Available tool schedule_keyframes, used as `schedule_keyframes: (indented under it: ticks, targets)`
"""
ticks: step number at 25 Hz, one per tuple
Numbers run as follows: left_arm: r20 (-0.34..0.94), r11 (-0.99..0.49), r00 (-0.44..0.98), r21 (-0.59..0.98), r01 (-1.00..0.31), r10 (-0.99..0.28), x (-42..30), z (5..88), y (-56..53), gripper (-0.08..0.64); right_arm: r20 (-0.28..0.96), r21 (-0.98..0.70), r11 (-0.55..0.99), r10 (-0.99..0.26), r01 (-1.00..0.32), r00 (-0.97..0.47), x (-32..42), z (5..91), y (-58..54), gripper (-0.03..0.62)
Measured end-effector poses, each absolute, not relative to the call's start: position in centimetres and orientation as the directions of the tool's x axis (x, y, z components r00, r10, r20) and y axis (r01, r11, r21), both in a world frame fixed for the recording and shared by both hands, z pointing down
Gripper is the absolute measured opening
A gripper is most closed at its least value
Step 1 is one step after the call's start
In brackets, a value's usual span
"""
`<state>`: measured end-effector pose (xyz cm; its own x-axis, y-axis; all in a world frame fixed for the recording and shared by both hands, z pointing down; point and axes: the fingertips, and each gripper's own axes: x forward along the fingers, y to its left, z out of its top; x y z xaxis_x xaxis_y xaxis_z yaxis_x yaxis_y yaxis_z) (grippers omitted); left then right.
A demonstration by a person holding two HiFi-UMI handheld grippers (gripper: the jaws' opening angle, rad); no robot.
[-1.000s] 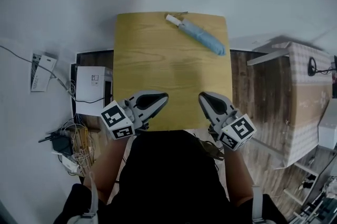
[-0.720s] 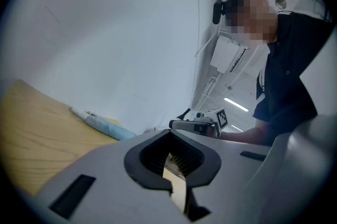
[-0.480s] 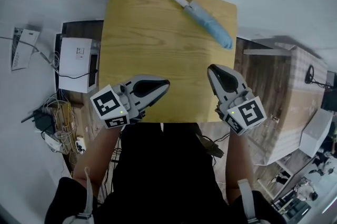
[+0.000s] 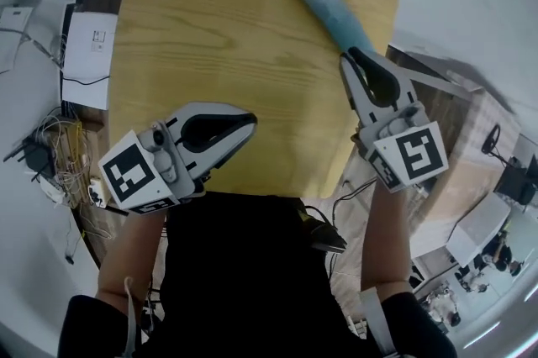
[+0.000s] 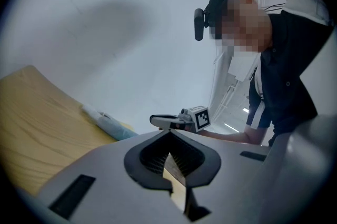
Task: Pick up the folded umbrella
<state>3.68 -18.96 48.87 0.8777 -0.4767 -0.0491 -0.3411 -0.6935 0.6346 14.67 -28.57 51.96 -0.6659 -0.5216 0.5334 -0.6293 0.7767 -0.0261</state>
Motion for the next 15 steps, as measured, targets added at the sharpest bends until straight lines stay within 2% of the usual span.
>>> schedule_keyframes:
  ticks: [2, 6, 10, 15]
  targets:
    - [-0.081, -0.7, 0.87, 0.632, -0.333, -0.486, 4.3, 48.8, -20.0, 0.009, 0.556, -0.012, 0.79, -0.505, -0.613, -0.66, 14.9, 53.5, -29.5, 0.106]
    - [-0.094, -0.692, 0.865, 0.645, -0.324, -0.493, 5.0, 49.8, -20.4, 0.009, 0.609, 0.066, 0.811, -0.494, -0.581, -0.62, 15.8, 56.2, -30.8, 0.152]
    - [-0.123, -0.73, 0.88, 0.618, -0.293, -0.458, 5.9, 49.9, -19.8, 0.009, 0.636, 0.208, 0.811, -0.536, -0.546, -0.555, 15.0, 56.8, -32.2, 0.232]
    - [-0.129, -0.713, 0.882, 0.647, -0.272, -0.454, 9.6, 52.5, -20.5, 0.009, 0.718, 0.19, 0.848, -0.464, -0.495, -0.519, 17.1, 61.1, -33.3, 0.293]
